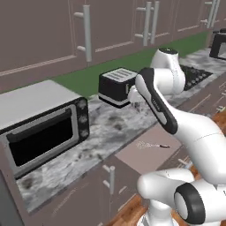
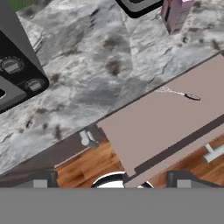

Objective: Pick the whisk from the drawer and place it on the counter.

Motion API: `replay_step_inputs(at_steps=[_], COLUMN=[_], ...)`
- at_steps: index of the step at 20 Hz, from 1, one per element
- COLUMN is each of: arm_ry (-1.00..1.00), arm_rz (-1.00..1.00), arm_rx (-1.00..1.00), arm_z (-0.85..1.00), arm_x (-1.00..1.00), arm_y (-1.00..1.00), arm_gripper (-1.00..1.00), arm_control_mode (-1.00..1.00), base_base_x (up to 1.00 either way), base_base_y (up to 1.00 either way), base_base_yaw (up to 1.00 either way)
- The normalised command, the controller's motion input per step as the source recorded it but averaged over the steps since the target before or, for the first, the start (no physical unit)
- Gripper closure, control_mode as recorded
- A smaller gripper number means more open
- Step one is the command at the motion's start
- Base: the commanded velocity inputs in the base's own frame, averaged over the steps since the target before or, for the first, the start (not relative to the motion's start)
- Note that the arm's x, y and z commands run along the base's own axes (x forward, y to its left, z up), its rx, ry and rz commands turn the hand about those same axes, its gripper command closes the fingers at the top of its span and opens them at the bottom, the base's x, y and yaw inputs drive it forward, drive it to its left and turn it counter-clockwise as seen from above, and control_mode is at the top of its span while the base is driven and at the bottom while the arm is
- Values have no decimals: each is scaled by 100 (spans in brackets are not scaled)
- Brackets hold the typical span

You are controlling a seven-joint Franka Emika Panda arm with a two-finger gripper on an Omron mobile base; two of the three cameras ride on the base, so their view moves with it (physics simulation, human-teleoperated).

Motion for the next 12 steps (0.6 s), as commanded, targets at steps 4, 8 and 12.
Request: replay_step_inputs(at_steps=[4,8,12], arm_ry=[0,0,0], arm_rz=[0,0,0], arm_rx=[0,0,0], arm_z=[0,0,0], arm_x=[0,0,0], arm_y=[0,0,0], arm_gripper=[-100,-100,-100], arm_control_mode=[100,100,100], base_base_x=[-1,0,0], base_base_y=[56,49,46], base_base_yaw=[-63,-63,-62])
